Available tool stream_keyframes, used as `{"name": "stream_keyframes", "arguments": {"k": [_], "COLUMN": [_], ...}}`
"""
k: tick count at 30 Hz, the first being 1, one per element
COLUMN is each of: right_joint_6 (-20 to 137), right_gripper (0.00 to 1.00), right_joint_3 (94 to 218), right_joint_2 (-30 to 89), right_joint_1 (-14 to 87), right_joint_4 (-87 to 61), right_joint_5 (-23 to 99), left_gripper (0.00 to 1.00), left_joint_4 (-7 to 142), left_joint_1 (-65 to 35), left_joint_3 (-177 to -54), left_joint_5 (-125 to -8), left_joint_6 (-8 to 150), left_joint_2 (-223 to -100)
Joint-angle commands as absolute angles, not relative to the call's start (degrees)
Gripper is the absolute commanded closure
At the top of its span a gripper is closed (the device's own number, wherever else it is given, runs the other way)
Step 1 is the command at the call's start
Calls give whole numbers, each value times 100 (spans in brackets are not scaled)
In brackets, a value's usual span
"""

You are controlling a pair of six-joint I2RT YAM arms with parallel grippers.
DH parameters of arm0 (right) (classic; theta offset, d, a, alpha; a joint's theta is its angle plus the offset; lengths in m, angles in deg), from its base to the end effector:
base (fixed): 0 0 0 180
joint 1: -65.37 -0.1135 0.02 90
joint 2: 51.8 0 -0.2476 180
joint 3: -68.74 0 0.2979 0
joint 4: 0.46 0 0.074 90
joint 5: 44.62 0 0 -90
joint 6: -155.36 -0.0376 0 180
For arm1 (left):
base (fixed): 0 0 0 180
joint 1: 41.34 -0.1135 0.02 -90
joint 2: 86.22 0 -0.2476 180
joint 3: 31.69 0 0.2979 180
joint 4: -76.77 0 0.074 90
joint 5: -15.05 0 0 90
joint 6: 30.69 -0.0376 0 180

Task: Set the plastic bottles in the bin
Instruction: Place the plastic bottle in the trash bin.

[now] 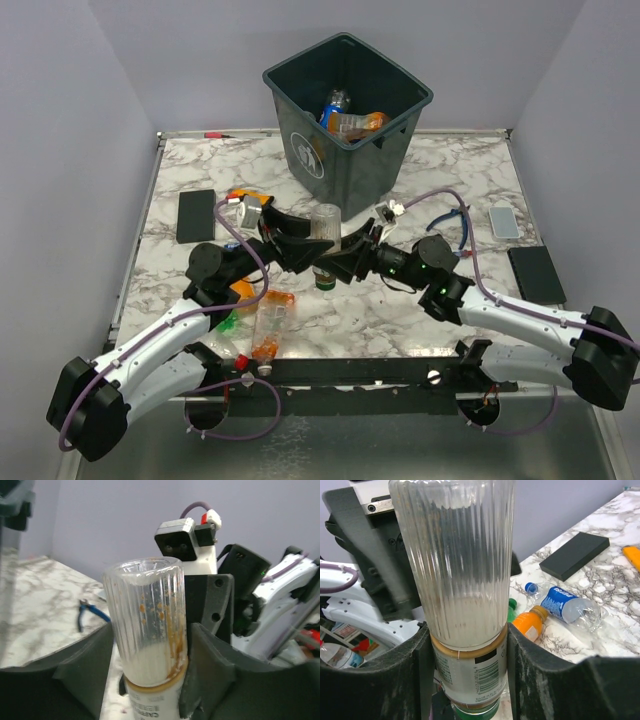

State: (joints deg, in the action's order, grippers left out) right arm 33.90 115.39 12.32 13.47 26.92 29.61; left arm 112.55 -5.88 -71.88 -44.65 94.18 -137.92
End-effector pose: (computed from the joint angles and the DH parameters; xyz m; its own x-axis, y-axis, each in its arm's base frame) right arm 0.1799 0.2460 0.2658 -0.3909 0.3155 -0.8647 -0.8423 0.2561 0.4742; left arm 0.1971 -0.1637 0.2921 -0.2259 -0.4452 -0.8665 0.9097 0.2217 -0.3510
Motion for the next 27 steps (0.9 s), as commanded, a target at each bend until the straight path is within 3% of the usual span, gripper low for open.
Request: {"name": "stream_keyframes", "arguments": {"k": [1,2,3,12,20,27], "right_joint_6": [3463,3508,3561,3888,3618,3296], "right_gripper": [65,66,66,67,67,67], "right_joint_3": [11590,11587,11589,11761,11782,11750], "right_joint_2": [1004,887,765,-331,-393,-163], "right_joint_1": [1369,1369,1369,1369,1369,1367], "right_joint_4": [2739,2641,2510,1448,1868,2486], "right_joint_5": [3159,3221,3280,4044,3890,3611], "left_gripper": [19,6,2,1,1,1], "left_joint_4": [11499,11499,11499,11472,11472,11472], "left_joint_1": [-515,-513,-513,-509,-146,67], "left_joint_3": [-7099,-7079,-7048,-7023,-7276,-7328], "left_joint_5": [-4464,-4510,-4599,-4402,-3262,-3222], "left_joint_6": [9487,9498,9499,9366,9457,9541], "left_joint_2": [-13693,-13650,-13576,-13407,-13921,-14269]}}
